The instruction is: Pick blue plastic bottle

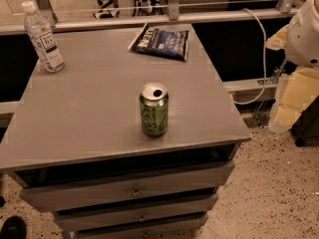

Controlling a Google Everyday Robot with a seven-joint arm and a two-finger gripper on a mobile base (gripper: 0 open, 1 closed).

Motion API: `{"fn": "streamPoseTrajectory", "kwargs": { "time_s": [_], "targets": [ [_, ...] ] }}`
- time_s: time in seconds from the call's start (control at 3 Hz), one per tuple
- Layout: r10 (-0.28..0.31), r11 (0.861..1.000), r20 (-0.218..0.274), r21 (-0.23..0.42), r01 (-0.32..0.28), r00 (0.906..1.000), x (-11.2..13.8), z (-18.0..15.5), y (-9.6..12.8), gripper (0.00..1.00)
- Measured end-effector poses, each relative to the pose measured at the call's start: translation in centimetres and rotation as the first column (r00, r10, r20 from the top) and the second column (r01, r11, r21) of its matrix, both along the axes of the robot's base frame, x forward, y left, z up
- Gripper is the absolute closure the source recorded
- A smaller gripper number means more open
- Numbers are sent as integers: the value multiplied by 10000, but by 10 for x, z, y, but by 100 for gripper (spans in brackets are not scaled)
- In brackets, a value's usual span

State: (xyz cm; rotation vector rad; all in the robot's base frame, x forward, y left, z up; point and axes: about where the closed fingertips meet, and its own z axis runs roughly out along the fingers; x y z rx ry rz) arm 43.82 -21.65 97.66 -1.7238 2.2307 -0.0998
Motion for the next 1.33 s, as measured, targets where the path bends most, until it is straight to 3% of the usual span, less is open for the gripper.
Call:
{"fn": "streamPoseTrajectory", "kwargs": {
  "time_s": [0.33,0.67,1.0,1.33],
  "targets": [
    [0,10000,2,0,0,10000,0,0,0,0],
    [311,9977,322,591,-329,9990,21,-2,12,0],
    [1259,9757,1264,1633,-1458,9840,73,0,53,0],
    [2419,9250,2702,2258,-3056,9319,132,10,112,0]
  ]
}}
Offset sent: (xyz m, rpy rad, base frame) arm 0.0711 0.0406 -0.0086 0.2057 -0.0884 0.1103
